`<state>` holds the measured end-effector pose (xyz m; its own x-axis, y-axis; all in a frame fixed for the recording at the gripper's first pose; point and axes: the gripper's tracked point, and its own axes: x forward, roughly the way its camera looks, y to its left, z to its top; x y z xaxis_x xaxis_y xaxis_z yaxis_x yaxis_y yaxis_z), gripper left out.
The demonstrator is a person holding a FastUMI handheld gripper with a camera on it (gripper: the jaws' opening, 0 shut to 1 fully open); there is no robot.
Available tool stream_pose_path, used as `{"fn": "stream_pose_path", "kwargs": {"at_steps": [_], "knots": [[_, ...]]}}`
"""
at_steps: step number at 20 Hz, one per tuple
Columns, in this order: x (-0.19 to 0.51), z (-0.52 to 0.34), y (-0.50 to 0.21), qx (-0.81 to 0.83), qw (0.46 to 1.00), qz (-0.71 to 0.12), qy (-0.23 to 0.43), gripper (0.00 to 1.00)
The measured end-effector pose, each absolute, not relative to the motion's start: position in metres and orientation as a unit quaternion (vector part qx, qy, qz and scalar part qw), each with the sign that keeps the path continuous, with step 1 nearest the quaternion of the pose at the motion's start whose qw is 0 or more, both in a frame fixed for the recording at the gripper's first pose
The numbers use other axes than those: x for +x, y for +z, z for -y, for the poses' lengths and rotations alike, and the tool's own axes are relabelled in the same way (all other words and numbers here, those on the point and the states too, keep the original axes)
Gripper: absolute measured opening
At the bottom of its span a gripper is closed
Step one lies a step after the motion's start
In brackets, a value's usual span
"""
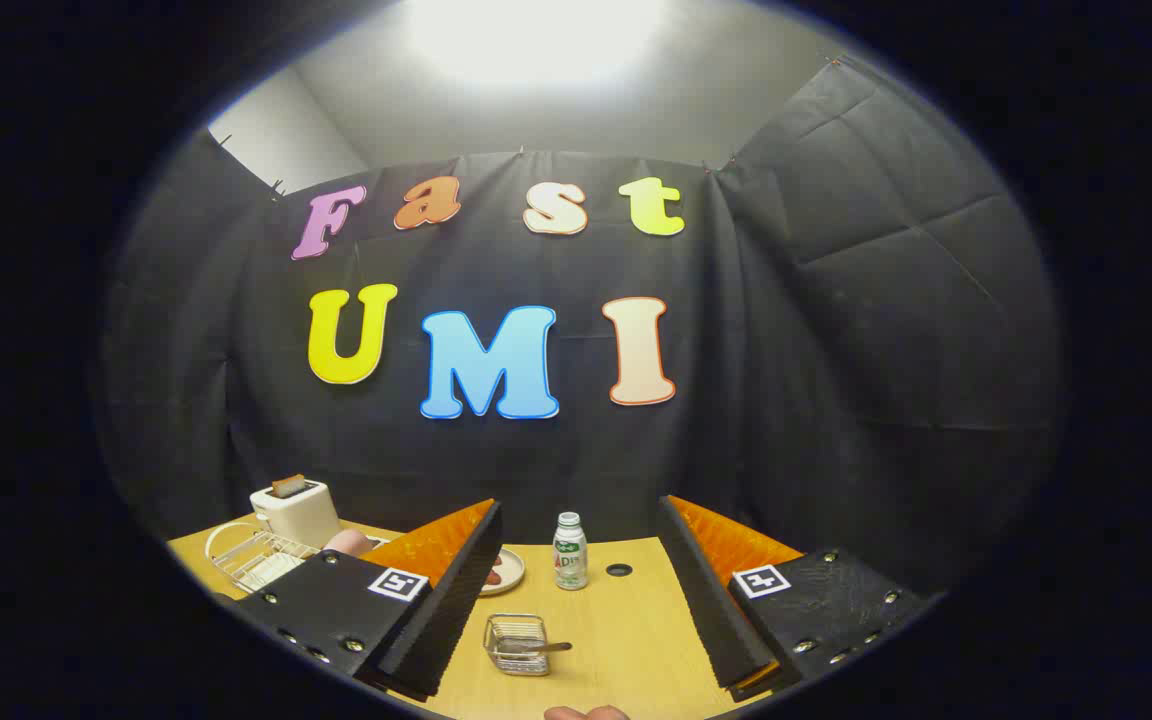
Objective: Take the plate from the dish rack, then take the spoon from the basket and place it into the plate.
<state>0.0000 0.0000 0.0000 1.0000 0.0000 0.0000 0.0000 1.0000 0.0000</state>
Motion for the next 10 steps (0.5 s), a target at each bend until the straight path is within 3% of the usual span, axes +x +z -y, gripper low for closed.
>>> {"fn": "stream_pose_path", "kwargs": {"at_steps": [10], "knots": [[0.01, -0.061, 0.021, -0.005, 0.999, -0.014, 0.029, 0.95]]}}
